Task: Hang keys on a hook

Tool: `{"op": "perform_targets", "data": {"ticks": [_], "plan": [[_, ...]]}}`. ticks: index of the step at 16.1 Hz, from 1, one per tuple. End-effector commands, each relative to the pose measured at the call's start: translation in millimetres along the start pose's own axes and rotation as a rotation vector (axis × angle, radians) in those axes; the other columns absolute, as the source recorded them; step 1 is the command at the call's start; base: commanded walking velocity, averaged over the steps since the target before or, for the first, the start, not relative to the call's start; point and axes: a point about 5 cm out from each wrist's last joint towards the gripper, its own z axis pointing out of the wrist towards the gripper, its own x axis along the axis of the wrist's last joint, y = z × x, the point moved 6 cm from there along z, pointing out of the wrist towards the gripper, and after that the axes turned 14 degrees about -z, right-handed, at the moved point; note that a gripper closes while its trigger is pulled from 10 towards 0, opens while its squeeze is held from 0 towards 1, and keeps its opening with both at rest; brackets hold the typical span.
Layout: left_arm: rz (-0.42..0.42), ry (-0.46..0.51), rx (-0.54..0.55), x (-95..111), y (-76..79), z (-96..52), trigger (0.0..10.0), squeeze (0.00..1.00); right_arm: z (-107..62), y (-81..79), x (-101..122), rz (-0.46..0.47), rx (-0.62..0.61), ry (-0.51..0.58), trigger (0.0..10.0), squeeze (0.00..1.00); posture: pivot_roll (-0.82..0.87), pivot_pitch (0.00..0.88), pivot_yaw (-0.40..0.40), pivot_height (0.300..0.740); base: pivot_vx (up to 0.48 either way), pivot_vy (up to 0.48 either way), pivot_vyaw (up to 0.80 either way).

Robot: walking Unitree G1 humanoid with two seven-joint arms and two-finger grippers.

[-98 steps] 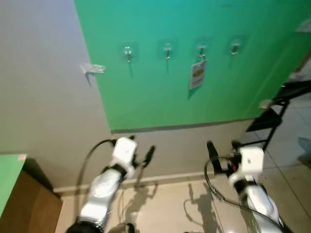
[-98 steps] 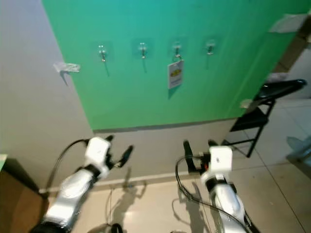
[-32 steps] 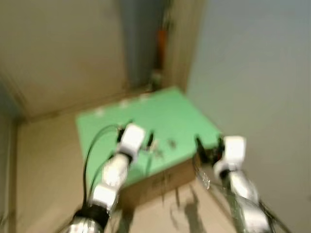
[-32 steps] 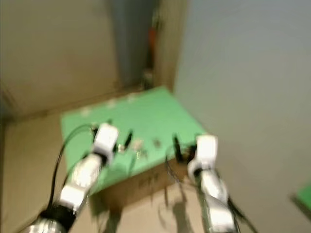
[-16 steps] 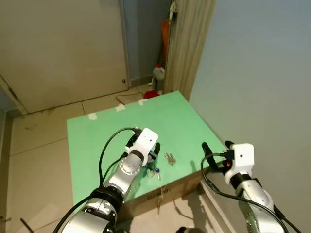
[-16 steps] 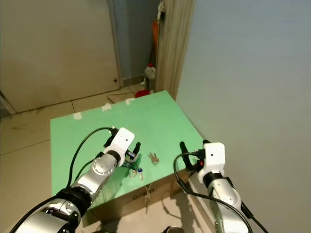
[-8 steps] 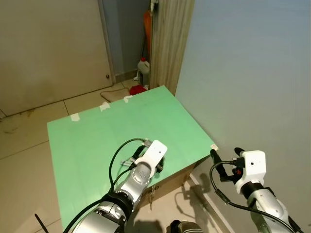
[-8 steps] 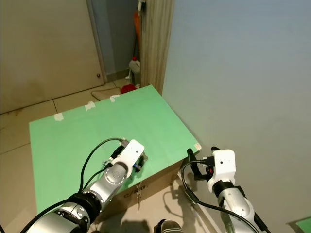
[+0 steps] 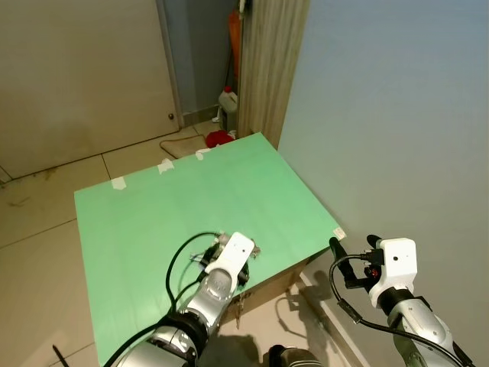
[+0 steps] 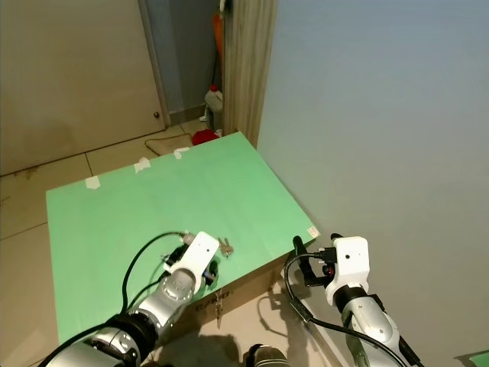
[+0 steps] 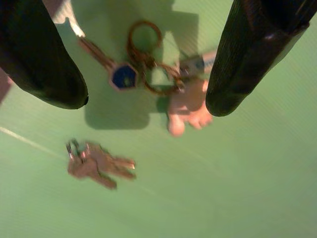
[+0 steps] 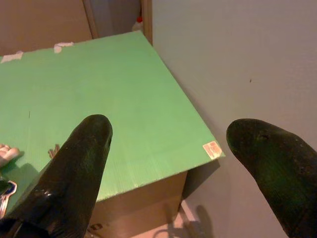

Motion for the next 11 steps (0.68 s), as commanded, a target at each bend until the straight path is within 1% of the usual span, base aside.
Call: {"op": "perform_targets", "data": {"ticks": [1, 6, 8, 9, 10, 11], "plan": [[-0.032, -0.019, 0.014, -3.4, 2.9, -0.7, 10.0, 0.00, -3.6, 3.5, -2.3, -0.008, 0.004, -0.015, 10.0, 0.00, -0.29, 0.114, -0.024, 0.740, 0.000, 0.000, 0.00], [-0.041, -0.010, 0.052, -2.5, -3.4, -0.7, 10.0, 0.00, -3.8, 1.8, -4.9, -0.011, 0.013, -0.027, 10.0, 0.00, -0.29, 0.115, -0.033, 0.740, 0.000, 0.000, 0.00], [-0.096, -0.013, 0.072, -4.5, -4.7, -1.4, 10.0, 0.00, -5.9, 1.8, -6.9, -0.015, 0.019, -0.034, 10.0, 0.00, -0.29, 0.118, -0.037, 0.740, 0.000, 0.000, 0.00], [-0.161, 0.002, 0.082, -3.4, -4.5, -2.0, 10.0, 0.00, -8.8, 2.7, -7.7, -0.020, 0.024, -0.039, 10.0, 0.00, -0.30, 0.128, -0.050, 0.740, 0.000, 0.000, 0.00], [-0.179, 0.007, 0.083, -2.2, -3.6, -2.1, 10.0, 0.00, -10.2, 3.2, -8.4, -0.024, 0.027, -0.043, 10.0, 0.00, -0.30, 0.131, -0.055, 0.740, 0.000, 0.000, 0.00], [-0.224, 0.024, 0.080, 1.0, -0.5, -2.5, 10.0, 0.00, -13.1, 4.3, -9.7, -0.031, 0.033, -0.051, 10.0, 0.00, -0.31, 0.137, -0.068, 0.740, 0.000, 0.000, 0.00]]}}
